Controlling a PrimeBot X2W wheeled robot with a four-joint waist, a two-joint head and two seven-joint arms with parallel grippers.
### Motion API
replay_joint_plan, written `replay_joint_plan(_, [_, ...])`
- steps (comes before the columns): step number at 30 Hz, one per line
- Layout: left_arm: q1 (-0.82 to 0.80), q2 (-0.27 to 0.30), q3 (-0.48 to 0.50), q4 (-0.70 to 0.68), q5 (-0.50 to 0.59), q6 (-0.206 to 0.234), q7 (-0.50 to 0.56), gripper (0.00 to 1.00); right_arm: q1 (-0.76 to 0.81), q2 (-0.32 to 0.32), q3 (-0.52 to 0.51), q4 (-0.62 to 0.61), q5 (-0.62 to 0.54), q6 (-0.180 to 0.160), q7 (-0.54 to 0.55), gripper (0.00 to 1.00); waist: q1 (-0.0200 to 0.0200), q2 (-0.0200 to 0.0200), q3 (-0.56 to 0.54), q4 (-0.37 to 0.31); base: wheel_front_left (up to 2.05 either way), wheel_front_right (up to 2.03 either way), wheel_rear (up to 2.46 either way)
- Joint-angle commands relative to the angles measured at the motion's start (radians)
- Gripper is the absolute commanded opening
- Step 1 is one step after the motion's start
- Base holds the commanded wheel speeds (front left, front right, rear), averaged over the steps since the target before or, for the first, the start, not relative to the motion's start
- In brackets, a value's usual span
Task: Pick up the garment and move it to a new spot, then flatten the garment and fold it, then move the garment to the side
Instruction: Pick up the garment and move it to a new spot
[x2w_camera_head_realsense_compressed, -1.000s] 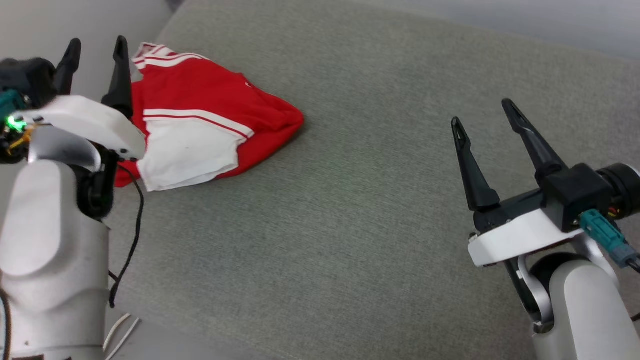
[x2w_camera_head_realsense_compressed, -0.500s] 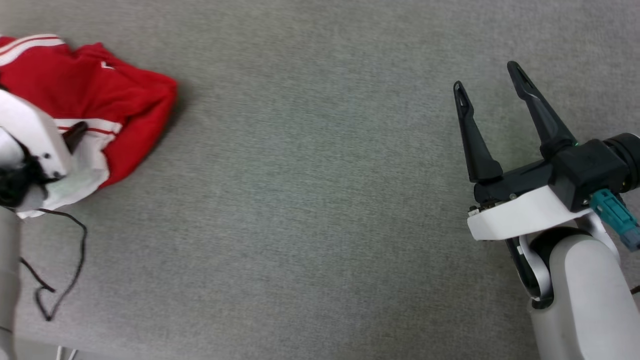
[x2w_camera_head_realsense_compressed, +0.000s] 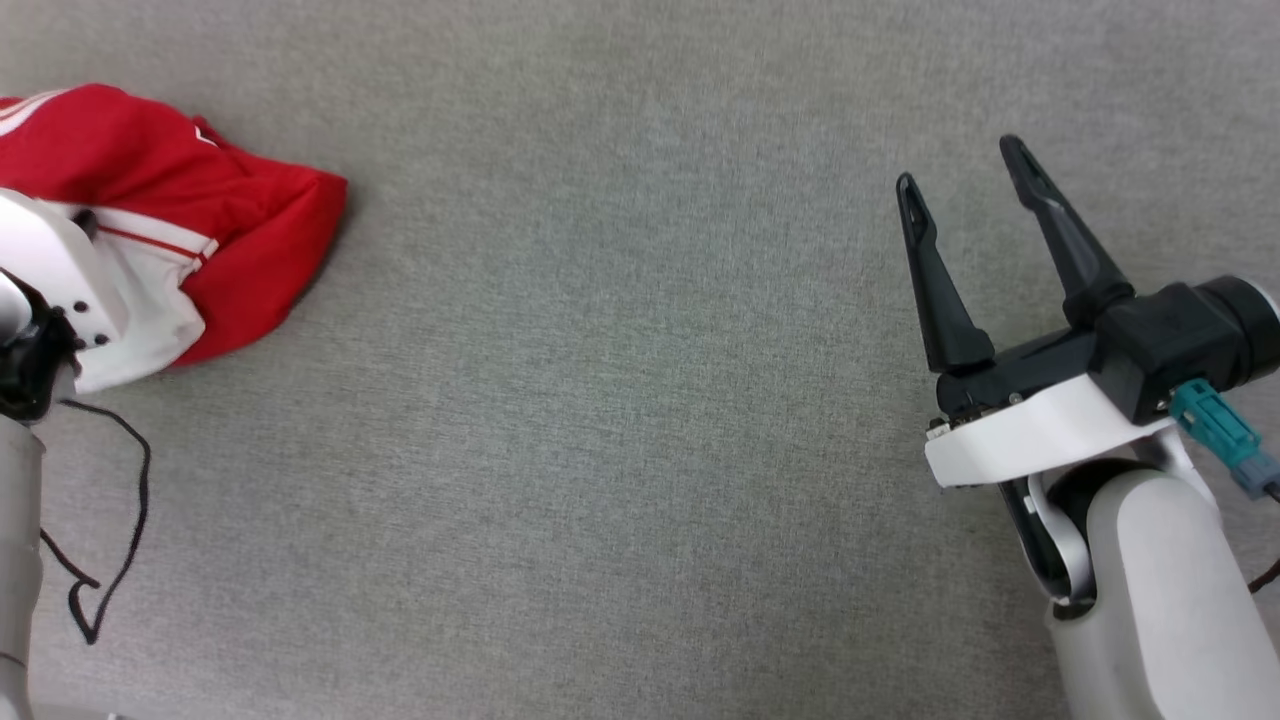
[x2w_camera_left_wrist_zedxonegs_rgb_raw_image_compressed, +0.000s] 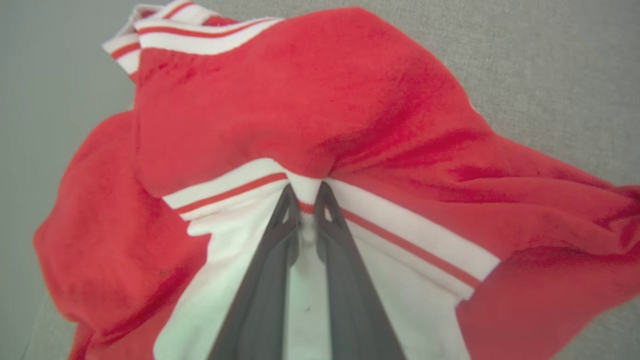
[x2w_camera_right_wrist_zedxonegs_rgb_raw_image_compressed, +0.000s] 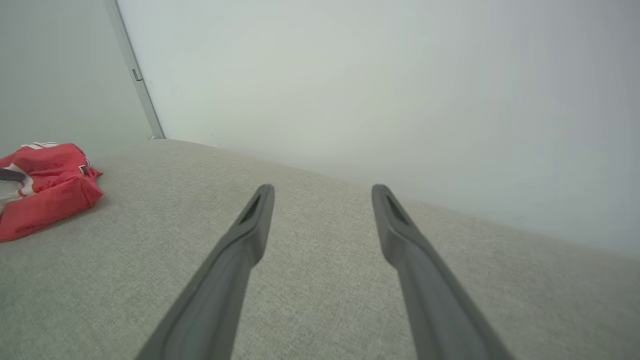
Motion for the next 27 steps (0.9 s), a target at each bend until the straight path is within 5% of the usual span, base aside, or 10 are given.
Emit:
replay_joint_plan(1, [-0.009, 0.011, -0.004, -0.016, 0.026, 0.013, -0.084, 0.00, 0.022, 0.005, -0.005, 0.007, 0.008, 0.000, -0.014, 1.00, -0.0001, 0.0000, -0.053, 0.003, 0.00, 0.00, 0.00])
replay_joint_plan(7, [-0.032, 0.001, -0.016, -0.064, 0.084, 0.049, -0.329, 0.00, 0.072, 0.008, -0.025, 0.026, 0.022, 0.000, -0.022, 1.00, -0.0001, 0.0000, -0.159, -0.002, 0.00, 0.00, 0.00])
replay_joint_plan(15, [-0.002, -0.059, -0.034, -0.132, 0.113, 0.085, -0.503, 0.00, 0.139, 0.010, -0.041, 0.044, 0.048, 0.000, -0.028, 1.00, -0.0001, 0.0000, -0.285, -0.051, 0.00, 0.00, 0.00])
replay_joint_plan(27, [0.217, -0.236, -0.151, -0.393, 0.107, 0.088, -0.544, 0.00, 0.253, 0.010, -0.059, 0.031, 0.085, 0.000, -0.002, 1.00, -0.0001, 0.0000, -0.421, -0.222, 0.00, 0.00, 0.00])
